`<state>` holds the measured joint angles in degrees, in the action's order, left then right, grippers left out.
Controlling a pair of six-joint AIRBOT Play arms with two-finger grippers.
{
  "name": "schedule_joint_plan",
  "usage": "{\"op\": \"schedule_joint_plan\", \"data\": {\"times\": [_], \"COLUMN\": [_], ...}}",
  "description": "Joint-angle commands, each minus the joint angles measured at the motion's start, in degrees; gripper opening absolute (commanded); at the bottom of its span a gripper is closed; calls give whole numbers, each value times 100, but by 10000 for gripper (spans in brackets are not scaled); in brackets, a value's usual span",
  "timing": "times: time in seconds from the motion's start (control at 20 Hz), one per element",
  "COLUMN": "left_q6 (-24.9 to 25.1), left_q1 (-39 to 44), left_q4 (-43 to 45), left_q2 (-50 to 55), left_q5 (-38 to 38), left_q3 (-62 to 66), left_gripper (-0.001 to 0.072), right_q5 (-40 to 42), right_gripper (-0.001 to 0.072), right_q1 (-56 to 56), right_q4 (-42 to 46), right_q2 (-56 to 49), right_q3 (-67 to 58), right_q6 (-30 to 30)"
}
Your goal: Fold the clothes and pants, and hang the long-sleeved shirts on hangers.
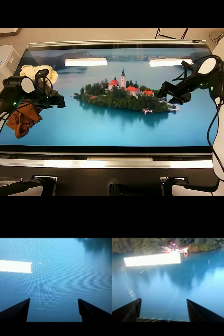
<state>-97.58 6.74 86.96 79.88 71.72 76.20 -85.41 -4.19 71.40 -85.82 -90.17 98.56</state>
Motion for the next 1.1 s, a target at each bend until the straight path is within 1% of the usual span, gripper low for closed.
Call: {"op": "schedule_joint_plan", "data": {"times": [0.0, 0.5, 0.6, 0.75, 0.85, 0.9, 0.95, 1.0, 1.05], "left_q6": [2, 2, -83, -105, -107, -107, -101, 111, 308], "left_q1": [2, 2, 7, 26, 24, 24, 31, -13, -140], "left_q4": [2, 2, -63, -105, -103, -109, -101, 125, 730], "left_q2": [-2, -2, -2, 2, 9, 11, 13, 13, 13], "left_q5": [-2, -2, -11, -109, -260, -389, -365, -205, 50], "left_q3": [-2, -2, -2, -2, -2, -2, 4, 90, 273], "left_gripper": [706, 706, 706, 706, 706, 706, 706, 706, 707], "right_q5": [0, 7, 249, 820, 1283, 1440, 1547, 1567, 1506], "right_gripper": [633, 632, 632, 634, 633, 632, 633, 633, 633], "right_q1": [4, 4, 4, 4, 4, 4, 4, 4, 4], "right_q4": [0, 0, -4, 24, 142, 221, 297, 396, 557], "right_q2": [-2, -2, -2, -2, -2, -4, -7, -9, -9], "right_q3": [2, 2, 2, 2, 2, 2, 2, 2, 2], "right_q6": [2, 0, 4, -13, -240, -339, -376, -494, -577]}}
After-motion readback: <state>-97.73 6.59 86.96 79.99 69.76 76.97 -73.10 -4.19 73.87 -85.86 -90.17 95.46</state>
